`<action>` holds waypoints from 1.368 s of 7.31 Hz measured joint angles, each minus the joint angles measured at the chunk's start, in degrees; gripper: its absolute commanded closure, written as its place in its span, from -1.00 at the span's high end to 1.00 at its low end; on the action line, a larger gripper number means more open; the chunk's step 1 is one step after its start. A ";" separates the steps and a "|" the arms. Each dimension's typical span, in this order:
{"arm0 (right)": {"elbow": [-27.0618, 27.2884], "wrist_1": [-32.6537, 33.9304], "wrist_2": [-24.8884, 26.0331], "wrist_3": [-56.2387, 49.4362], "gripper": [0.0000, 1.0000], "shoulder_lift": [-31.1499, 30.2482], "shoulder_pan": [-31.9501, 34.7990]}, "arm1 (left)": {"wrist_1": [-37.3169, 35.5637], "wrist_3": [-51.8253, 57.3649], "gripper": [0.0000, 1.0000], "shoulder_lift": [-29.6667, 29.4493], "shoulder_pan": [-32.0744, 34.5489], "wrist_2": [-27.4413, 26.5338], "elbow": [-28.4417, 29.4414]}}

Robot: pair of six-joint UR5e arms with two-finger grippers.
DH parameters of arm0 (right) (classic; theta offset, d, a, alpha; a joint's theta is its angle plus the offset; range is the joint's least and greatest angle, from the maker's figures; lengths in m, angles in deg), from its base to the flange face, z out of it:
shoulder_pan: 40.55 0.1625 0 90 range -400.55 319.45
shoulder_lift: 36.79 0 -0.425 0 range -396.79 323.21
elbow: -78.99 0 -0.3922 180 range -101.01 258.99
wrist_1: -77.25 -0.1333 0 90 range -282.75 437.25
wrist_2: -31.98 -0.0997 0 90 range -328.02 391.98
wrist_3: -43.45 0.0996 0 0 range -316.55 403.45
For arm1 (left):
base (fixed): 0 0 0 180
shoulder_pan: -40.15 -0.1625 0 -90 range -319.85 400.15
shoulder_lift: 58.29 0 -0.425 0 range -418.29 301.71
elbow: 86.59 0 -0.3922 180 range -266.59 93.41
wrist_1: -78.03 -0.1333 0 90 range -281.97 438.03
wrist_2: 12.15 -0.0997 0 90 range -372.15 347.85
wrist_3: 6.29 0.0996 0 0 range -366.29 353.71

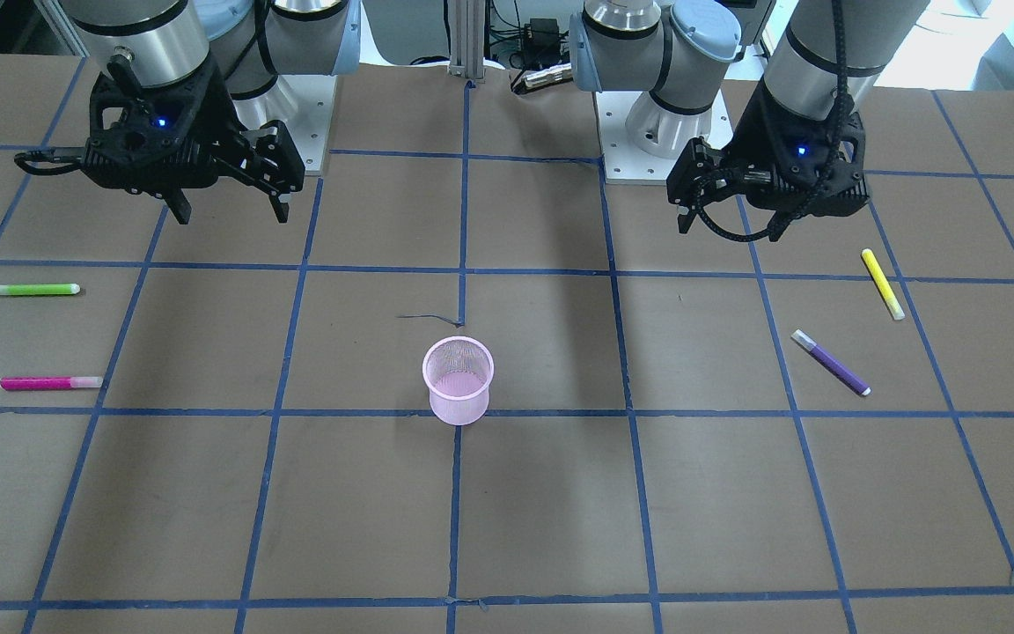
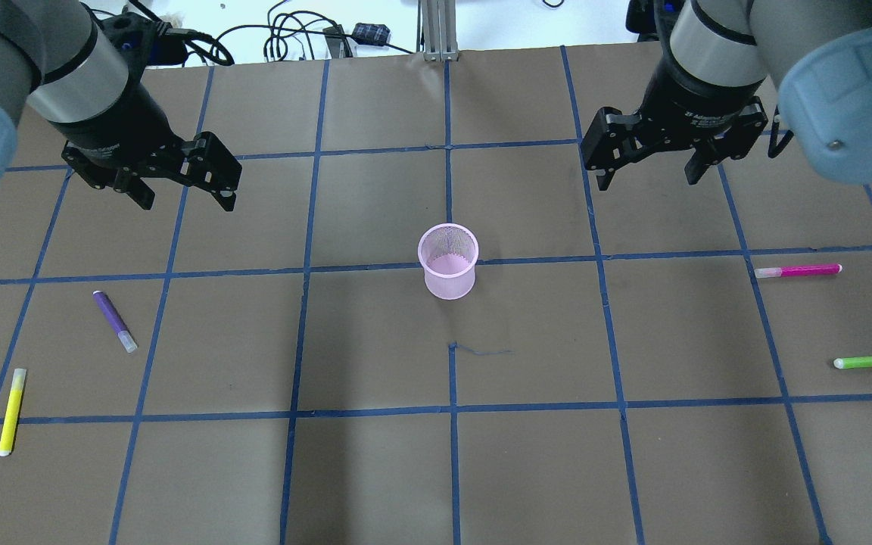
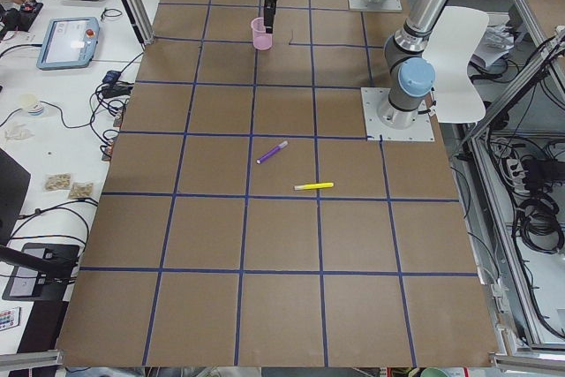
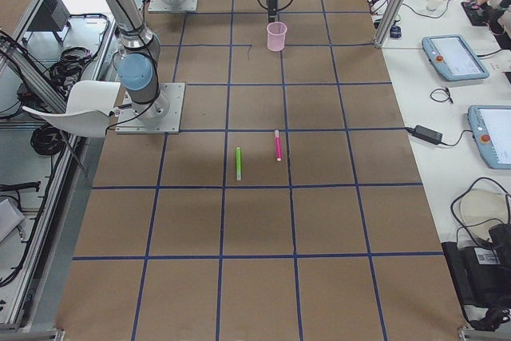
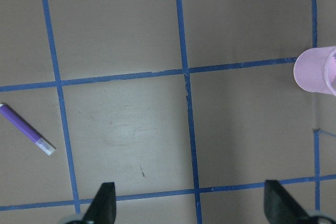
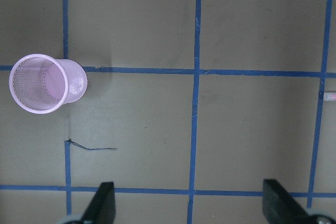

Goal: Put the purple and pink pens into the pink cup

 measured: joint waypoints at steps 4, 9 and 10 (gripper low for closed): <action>0.01 -0.14 0.51 -0.28 1.00 0.18 0.00 | 0.40 -0.55 1.00 -0.03 -0.50 0.09 -0.02; 0.71 -0.74 5.54 -8.14 1.00 1.18 -2.71 | -0.19 -0.52 1.00 -0.67 -1.51 0.11 -0.07; 0.89 -0.67 5.72 -15.23 1.00 1.54 -5.54 | -0.98 -0.13 1.00 -1.42 -3.76 0.15 -0.10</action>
